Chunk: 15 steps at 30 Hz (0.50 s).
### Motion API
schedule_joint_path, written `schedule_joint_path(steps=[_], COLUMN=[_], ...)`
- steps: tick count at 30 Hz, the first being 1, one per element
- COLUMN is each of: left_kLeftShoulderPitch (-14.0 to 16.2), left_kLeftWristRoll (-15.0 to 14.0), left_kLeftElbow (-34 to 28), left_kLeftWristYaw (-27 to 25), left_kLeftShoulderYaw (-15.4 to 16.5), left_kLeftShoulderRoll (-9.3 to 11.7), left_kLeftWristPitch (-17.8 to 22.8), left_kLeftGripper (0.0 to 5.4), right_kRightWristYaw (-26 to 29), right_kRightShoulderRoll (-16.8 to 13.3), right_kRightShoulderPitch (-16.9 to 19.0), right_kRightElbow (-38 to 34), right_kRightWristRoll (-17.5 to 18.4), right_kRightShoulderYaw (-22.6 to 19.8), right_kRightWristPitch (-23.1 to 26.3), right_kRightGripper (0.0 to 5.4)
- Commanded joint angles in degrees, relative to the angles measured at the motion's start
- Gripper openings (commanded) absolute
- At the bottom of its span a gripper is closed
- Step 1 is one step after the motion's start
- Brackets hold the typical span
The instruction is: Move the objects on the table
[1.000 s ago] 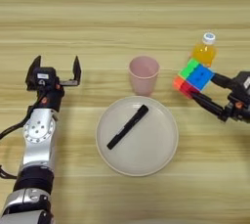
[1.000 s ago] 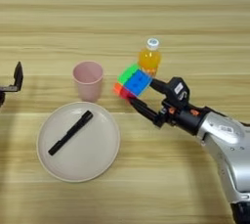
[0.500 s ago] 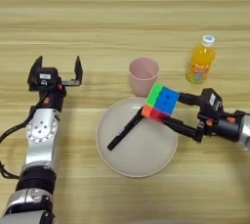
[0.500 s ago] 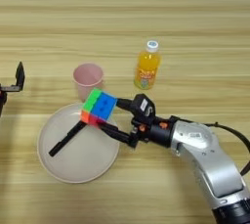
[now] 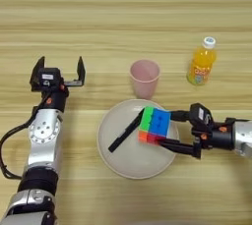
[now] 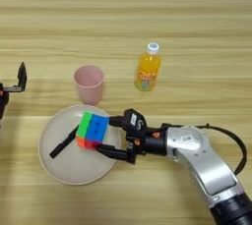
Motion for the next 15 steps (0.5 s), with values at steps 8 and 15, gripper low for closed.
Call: schedule_joint_path(steps=[8,15], left_kLeftShoulderPitch=[-0.17,-0.2], left_kLeftWristRoll=[0.68,0.5], left_kLeftElbow=[-0.37,-0.32], left_kLeftWristYaw=[0.3,0.24], left_kLeftShoulderYaw=[-0.25,-0.16], left_kLeftShoulderRoll=[-0.02,-0.05], left_kLeftWristPitch=[-0.2,-0.16], left_kLeftGripper=[5.4,5.4], right_kRightWristYaw=[0.71,1.02], right_kRightShoulderRoll=[2.3,3.96], right_kRightShoulderPitch=[-2.19,-3.01], right_kRightElbow=[6.06,9.85], right_kRightWristRoll=[-3.07,-4.93], right_kRightShoulderYaw=[2.52,3.82], right_kRightWristPitch=[-2.81,-4.27], right_kRightGripper=[3.34,3.34])
